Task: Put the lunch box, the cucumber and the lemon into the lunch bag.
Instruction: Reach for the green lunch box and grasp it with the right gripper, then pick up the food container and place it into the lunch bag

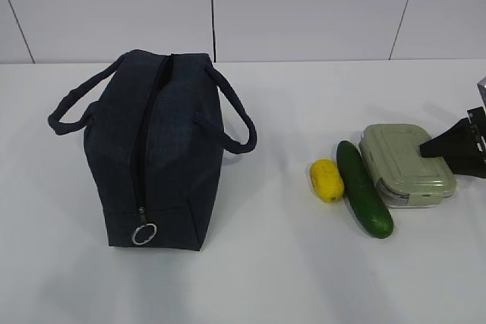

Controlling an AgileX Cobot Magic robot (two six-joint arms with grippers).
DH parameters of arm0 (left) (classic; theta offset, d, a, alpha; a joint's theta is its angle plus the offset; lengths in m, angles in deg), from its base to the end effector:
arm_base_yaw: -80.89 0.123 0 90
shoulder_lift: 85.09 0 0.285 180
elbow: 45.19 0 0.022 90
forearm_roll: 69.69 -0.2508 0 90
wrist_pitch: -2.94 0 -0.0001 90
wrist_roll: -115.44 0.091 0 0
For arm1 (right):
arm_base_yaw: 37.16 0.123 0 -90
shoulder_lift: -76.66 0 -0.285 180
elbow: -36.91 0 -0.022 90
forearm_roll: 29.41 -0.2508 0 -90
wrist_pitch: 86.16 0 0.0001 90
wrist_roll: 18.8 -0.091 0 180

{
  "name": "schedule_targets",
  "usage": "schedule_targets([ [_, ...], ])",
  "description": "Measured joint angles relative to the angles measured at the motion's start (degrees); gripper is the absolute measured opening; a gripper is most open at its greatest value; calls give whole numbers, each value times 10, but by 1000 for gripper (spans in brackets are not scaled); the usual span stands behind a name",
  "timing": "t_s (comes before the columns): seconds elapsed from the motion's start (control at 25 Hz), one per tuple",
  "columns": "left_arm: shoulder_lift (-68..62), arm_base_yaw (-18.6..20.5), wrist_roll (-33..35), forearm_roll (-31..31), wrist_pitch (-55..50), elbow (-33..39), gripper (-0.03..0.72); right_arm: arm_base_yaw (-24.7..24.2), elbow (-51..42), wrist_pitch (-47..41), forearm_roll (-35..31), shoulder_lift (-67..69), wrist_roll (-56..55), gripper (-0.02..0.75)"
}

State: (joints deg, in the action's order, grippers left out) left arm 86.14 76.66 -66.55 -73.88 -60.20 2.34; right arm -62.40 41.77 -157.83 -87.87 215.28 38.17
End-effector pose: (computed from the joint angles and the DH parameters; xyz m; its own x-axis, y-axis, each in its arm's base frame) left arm -0.0057 0.0064 0.2793 -0.4893 0.0345 -0.8715 0.0162 0.9994 0.0305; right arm 0.3928 -0.1038 0.1015 -0.9658 0.1320 -0.2230 -0.0982 0.6099 0.7863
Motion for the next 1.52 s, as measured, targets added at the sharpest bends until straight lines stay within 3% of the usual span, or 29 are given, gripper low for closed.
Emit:
schedule_targets([
  [0.28,-117,0,53,65,24,-36,236,0,0,0,0,0,0,384],
  [0.56,-342,0,106,161,58,-137,242,0,0,0,-1,0,0,384],
  [0.76,-503,-16,124,198,75,-210,321,0,0,-1,-1,0,0,382],
  [0.96,-655,-61,174,261,90,-266,402,0,0,-2,-1,0,0,382],
  [1.16,-765,-107,187,275,119,-325,414,0,0,-2,-2,0,0,382],
  [1.52,-899,-112,197,282,135,-395,415,0,0,-3,-2,0,0,382],
])
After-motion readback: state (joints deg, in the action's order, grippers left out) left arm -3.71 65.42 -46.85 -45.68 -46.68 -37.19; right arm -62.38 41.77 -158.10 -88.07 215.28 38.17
